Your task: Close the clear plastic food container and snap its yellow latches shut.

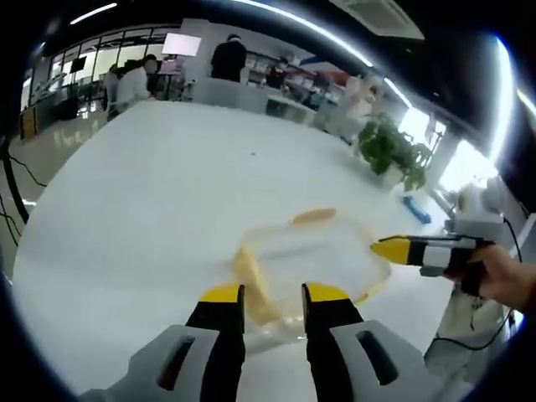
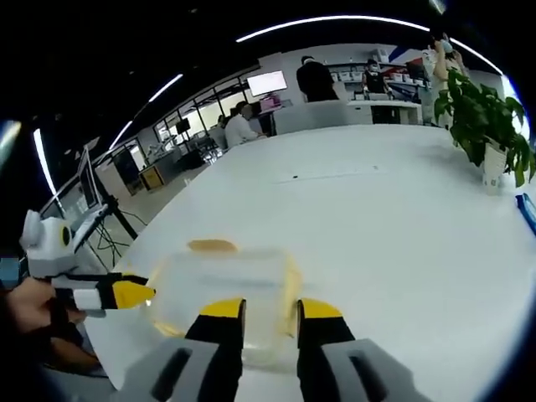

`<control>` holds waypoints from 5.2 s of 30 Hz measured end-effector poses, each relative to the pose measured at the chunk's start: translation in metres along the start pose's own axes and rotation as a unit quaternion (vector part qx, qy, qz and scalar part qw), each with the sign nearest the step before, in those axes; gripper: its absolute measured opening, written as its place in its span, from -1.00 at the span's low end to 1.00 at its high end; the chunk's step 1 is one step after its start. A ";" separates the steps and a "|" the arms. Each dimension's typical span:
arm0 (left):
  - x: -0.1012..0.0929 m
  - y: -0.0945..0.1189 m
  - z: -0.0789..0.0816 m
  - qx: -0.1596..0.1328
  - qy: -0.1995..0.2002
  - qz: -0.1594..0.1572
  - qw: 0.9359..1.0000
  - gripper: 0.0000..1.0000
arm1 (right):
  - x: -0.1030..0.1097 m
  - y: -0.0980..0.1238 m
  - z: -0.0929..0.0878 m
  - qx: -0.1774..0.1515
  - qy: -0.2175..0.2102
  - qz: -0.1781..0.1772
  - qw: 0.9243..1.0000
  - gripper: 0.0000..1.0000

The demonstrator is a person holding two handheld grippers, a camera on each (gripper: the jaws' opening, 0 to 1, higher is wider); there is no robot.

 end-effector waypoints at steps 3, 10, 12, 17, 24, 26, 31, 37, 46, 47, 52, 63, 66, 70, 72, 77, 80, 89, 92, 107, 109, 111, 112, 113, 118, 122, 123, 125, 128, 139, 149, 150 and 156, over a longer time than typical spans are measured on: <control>0.000 -0.001 -0.001 0.003 0.004 -0.006 1.000 -0.45 | -0.002 -0.002 0.000 0.007 -0.033 0.009 0.999 -0.50; -0.002 -0.003 -0.003 0.012 0.012 -0.013 1.000 -0.34 | -0.005 -0.006 0.003 0.033 -0.042 0.027 0.998 -0.46; -0.002 -0.004 -0.004 0.008 0.015 -0.010 1.000 -0.36 | -0.004 -0.006 0.003 0.040 -0.037 0.028 0.998 -0.47; -0.003 -0.007 -0.005 0.008 0.053 -0.013 0.998 -0.45 | -0.003 -0.005 0.002 0.043 -0.029 0.032 0.998 -0.48; -0.006 -0.008 -0.004 0.017 0.034 -0.007 0.999 -0.45 | -0.004 -0.008 0.003 0.058 -0.033 0.038 0.997 -0.51; -0.005 -0.008 -0.004 0.018 0.038 -0.009 0.999 -0.46 | -0.005 -0.008 0.003 0.064 -0.039 0.044 0.996 -0.51; -0.005 -0.008 -0.006 0.009 0.048 -0.010 0.999 -0.48 | -0.006 -0.009 0.005 0.084 -0.048 0.058 0.994 -0.53; -0.006 -0.008 -0.006 0.013 0.054 -0.023 0.998 -0.50 | -0.014 -0.011 0.003 0.112 -0.069 0.052 0.990 -0.57; -0.002 -0.012 0.000 0.012 0.048 -0.019 0.999 -0.48 | -0.005 -0.008 0.001 0.071 -0.058 0.058 0.994 -0.54; -0.002 -0.013 0.000 0.009 0.045 -0.018 0.999 -0.47 | -0.005 -0.008 0.001 0.065 -0.064 0.056 0.994 -0.54; 0.000 -0.014 0.002 0.008 0.046 -0.021 0.999 -0.46 | -0.004 -0.006 0.000 0.053 -0.068 0.049 0.995 -0.53; 0.003 -0.018 0.004 0.007 0.035 -0.043 0.998 -0.40 | 0.001 0.001 -0.004 0.045 -0.042 0.024 0.998 -0.45; 0.003 -0.018 0.004 0.002 0.030 -0.045 0.999 -0.39 | 0.001 0.001 -0.004 0.038 -0.037 0.024 0.998 -0.39; 0.007 -0.010 0.007 -0.006 0.019 -0.028 0.999 -0.35 | 0.002 0.005 0.005 0.020 -0.021 0.027 0.999 -0.27; 0.011 -0.005 0.008 -0.009 0.021 -0.030 0.999 -0.33 | 0.003 0.008 0.012 0.011 -0.014 0.031 0.999 -0.28; 0.016 0.004 0.016 -0.015 0.004 -0.035 0.999 -0.31 | 0.006 0.009 0.027 0.005 0.007 0.038 0.999 -0.30; 0.017 0.006 0.022 -0.016 -0.011 -0.034 0.999 -0.33 | 0.011 0.008 0.031 0.003 0.018 0.047 0.999 -0.30; -0.004 0.005 0.034 0.000 -0.140 -0.062 0.988 -0.35 | 0.026 0.002 0.034 0.020 0.062 0.074 0.995 -0.32; -0.013 0.003 0.035 -0.001 -0.168 -0.066 0.983 -0.34 | 0.028 0.000 0.035 0.022 0.072 0.082 0.994 -0.33; -0.043 -0.013 0.033 0.014 -0.230 -0.104 0.968 -0.36 | 0.040 -0.015 0.035 0.042 0.104 0.110 0.988 -0.37; -0.046 -0.014 0.032 0.017 -0.236 -0.107 0.966 -0.37 | 0.040 -0.017 0.035 0.044 0.104 0.111 0.987 -0.38; -0.047 -0.017 0.031 0.021 -0.245 -0.109 0.963 -0.37 | 0.041 -0.020 0.034 0.046 0.104 0.113 0.987 -0.39; -0.048 -0.018 0.031 0.022 -0.248 -0.111 0.962 -0.37 | 0.043 -0.020 0.034 0.048 0.105 0.116 0.986 -0.39; -0.049 -0.018 0.031 0.022 -0.251 -0.111 0.961 -0.39 | 0.045 -0.021 0.033 0.049 0.107 0.118 0.986 -0.39; -0.054 -0.022 0.028 0.033 -0.265 -0.118 0.956 -0.39 | 0.051 -0.027 0.031 0.058 0.112 0.129 0.984 -0.41; -0.059 -0.024 0.026 0.040 -0.281 -0.122 0.951 -0.39 | 0.055 -0.032 0.030 0.063 0.116 0.134 0.982 -0.42; -0.059 -0.025 0.026 0.042 -0.287 -0.121 0.949 -0.39 | 0.055 -0.032 0.030 0.063 0.118 0.135 0.982 -0.42; -0.059 -0.026 0.027 0.040 -0.299 -0.110 0.947 -0.41 | 0.056 -0.034 0.031 0.064 0.120 0.137 0.981 -0.42; -0.060 -0.027 0.027 0.043 -0.301 -0.112 0.946 -0.42 | 0.057 -0.037 0.031 0.067 0.124 0.139 0.980 -0.42; -0.066 -0.013 0.012 0.066 -0.345 -0.133 0.927 -0.32 | 0.056 -0.044 0.042 0.065 0.145 0.138 0.978 -0.41; -0.071 -0.011 0.006 0.065 -0.386 -0.154 0.907 -0.18 | 0.054 -0.050 0.047 0.086 0.174 0.152 0.969 -0.36; -0.071 -0.011 0.006 0.065 -0.388 -0.154 0.906 -0.17 | 0.054 -0.051 0.048 0.089 0.179 0.155 0.968 -0.35; -0.070 -0.013 0.003 0.068 -0.392 -0.156 0.904 -0.17 | 0.059 -0.057 0.046 0.114 0.207 0.180 0.955 -0.31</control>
Point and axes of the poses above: the point that each gripper's makers call its tool centre point, and the gripper's own axes: y roughly backward along the fingers, x roughly to its left, z roughly out of its top, the point moved 6 cm from there along y, roughly backward along the fingers, and after that the axes turned 2 degrees about -y, right-handed, at the moved point
